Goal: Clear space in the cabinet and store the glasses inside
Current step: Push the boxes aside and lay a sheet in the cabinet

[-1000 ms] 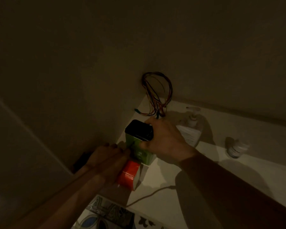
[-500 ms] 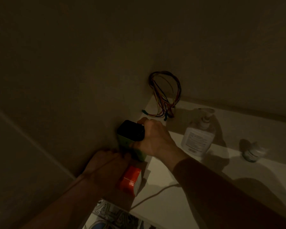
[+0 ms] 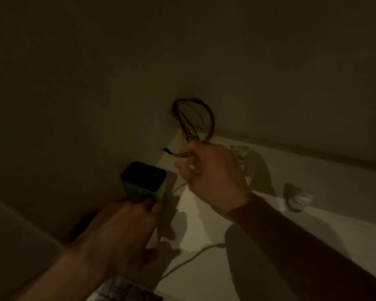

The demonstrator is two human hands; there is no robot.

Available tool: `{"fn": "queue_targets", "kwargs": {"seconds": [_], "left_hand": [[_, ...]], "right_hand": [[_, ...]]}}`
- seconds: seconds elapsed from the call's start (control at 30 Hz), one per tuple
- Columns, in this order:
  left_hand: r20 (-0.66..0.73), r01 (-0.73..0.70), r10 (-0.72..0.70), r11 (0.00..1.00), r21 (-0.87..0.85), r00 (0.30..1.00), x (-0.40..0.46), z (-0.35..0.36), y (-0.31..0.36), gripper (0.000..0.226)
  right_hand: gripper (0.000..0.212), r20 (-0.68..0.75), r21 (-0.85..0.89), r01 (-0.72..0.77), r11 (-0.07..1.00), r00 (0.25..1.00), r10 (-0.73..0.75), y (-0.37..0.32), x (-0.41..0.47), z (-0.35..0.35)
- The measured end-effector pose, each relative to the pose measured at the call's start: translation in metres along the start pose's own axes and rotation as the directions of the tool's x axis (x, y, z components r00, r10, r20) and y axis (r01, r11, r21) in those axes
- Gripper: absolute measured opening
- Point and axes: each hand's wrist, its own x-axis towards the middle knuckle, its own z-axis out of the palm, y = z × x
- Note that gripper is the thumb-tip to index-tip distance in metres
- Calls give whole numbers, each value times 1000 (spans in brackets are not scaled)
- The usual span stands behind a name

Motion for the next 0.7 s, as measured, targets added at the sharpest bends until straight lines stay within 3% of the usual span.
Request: {"fn": "queue_targets", "kwargs": {"seconds": [0.07, 0.17, 0.27, 0.33, 0.4, 0.5, 0.6, 0.7], "left_hand": [[-82, -55, 48, 995, -81, 995, 8, -17, 21, 42], [-240, -138, 72, 952, -272, 968, 40, -29, 62, 44], [-377, -74, -111, 893, -444, 920, 83, -21, 94, 51], [-389, -5, -251, 835, -550, 886, 111, -13, 108, 71], [-338, 81, -364, 774, -628, 868, 137, -4, 114, 99], [-199, 231, -455, 725, -649, 868, 166, 9, 116, 127], [-124, 312, -482, 720, -619, 867, 182, 23, 118, 115], [-158, 313, -498, 730, -608, 853, 186, 30, 115, 95]], "right_hand": [[16, -104, -28, 36, 999, 994, -39, 6, -8, -35], [24, -335, -187, 0, 982, 940, -64, 34, -21, -91], [28, -386, -366, -214, 906, 920, 62, 87, -34, -140], [19, -392, -392, -367, 844, 896, 208, 131, -49, -160], [24, -337, -397, -491, 776, 864, 375, 168, -69, -168], [64, -103, -451, -579, 679, 790, 605, 196, -93, -166], [85, 58, -449, -535, 716, 782, 621, 203, -102, -155], [76, 101, -207, -513, 833, 836, 540, 208, -108, -137]]}}
